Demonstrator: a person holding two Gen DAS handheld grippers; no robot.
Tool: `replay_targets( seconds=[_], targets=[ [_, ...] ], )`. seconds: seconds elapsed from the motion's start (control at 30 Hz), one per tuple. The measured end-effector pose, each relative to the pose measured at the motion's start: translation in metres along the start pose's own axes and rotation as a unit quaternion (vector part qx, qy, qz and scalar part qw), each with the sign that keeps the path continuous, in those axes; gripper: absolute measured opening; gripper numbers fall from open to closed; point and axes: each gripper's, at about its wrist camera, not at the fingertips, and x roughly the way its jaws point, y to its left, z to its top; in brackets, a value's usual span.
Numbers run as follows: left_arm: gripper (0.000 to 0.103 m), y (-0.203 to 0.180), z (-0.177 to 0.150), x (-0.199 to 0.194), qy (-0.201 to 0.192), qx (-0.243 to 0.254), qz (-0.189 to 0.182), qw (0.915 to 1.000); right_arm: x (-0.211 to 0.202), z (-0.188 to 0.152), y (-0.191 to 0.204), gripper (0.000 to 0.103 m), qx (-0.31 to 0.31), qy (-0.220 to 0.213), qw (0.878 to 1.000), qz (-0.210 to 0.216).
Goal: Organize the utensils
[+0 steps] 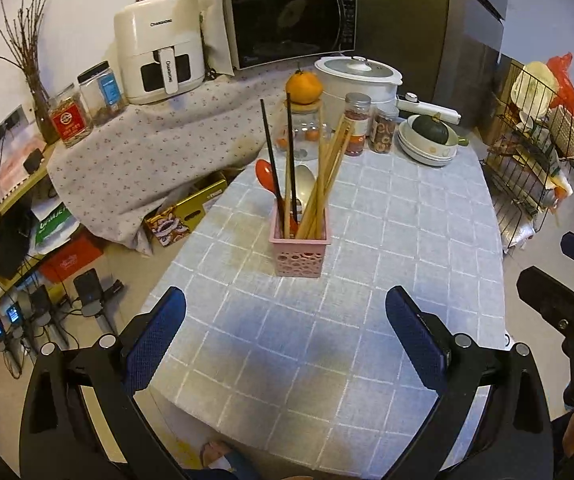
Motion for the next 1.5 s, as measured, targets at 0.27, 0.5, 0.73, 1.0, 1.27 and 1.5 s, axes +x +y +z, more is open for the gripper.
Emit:
replay_targets(
  seconds=[0.27, 0.5, 0.73, 1.0, 1.27, 1.5],
  targets=[
    [0.096, -0.0006, 0.0009, 0.0007, 0.0, 0.004, -0.007, 1.0, 0.0007, -0.0005, 0.0007, 0.096, 0.004, -0.001, 1.0, 0.001],
    [0.096, -0.0021, 0.0003, -0.0013, -0.005, 0.008, -0.008, 0.9999, 0.0009, -0.0003, 0.0, 0.096, 0.008, 0.0, 1.0, -0.001],
    [0.096, -0.0039, 0.001, -0.0024, -0.009, 0.014, -0.018, 0.9997, -0.0005, 0.001, -0.0023, 0.096, 0.012, -0.007, 1.0, -0.013],
    [0.096, -0.0055, 0.001, -0.0014, -0.008, 0.019, -0.026, 0.9995, 0.0004, 0.0008, -0.0026, 0.096, 0.012, -0.005, 1.0, -0.018],
    [0.096, -0.0071, 0.0006, -0.0012, -0.008, 0.021, -0.026, 0.9994, 0.0011, 0.0005, -0.003, 0.096, 0.012, -0.005, 1.0, -0.018],
    [0.096, -0.0055, 0.0017, -0.0016, -0.012, 0.017, -0.023, 0.9995, 0.0031, -0.0004, -0.0015, 0.096, 0.011, -0.004, 1.0, -0.017]
  ],
)
